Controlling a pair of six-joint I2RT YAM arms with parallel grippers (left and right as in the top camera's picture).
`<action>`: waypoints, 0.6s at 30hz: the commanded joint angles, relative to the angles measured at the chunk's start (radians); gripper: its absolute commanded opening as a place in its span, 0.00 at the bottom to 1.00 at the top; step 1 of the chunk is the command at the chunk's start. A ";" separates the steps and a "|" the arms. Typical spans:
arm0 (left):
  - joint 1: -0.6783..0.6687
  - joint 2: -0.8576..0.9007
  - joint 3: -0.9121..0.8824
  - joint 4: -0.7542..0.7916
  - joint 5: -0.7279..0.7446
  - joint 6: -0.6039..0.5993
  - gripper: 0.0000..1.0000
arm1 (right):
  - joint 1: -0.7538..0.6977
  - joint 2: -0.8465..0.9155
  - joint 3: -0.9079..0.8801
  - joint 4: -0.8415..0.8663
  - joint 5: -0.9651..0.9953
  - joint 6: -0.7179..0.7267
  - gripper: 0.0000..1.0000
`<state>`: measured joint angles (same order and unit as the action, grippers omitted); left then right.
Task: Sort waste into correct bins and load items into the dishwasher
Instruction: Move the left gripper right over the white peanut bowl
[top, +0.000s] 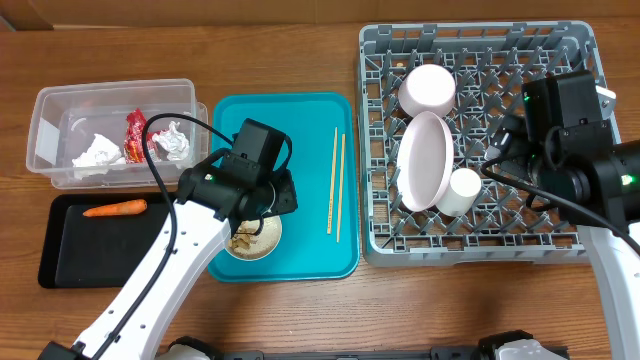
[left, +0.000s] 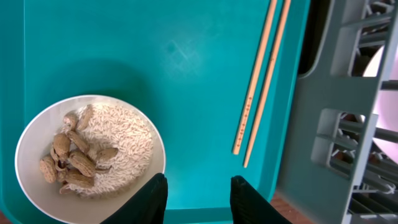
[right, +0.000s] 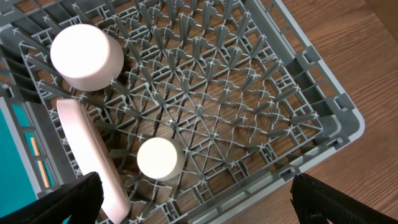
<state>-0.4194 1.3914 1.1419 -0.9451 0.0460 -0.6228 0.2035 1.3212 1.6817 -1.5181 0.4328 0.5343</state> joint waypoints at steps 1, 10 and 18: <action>-0.010 0.049 0.007 0.008 -0.031 -0.021 0.36 | -0.003 -0.001 0.019 0.005 -0.001 -0.011 1.00; -0.009 0.196 0.007 0.017 -0.032 -0.021 0.36 | -0.003 -0.001 0.019 0.005 -0.001 -0.011 1.00; -0.010 0.273 0.007 0.017 -0.032 -0.021 0.36 | -0.003 -0.001 0.019 0.005 -0.001 -0.011 1.00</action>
<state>-0.4194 1.6333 1.1416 -0.9276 0.0288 -0.6300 0.2035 1.3216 1.6817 -1.5177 0.4332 0.5343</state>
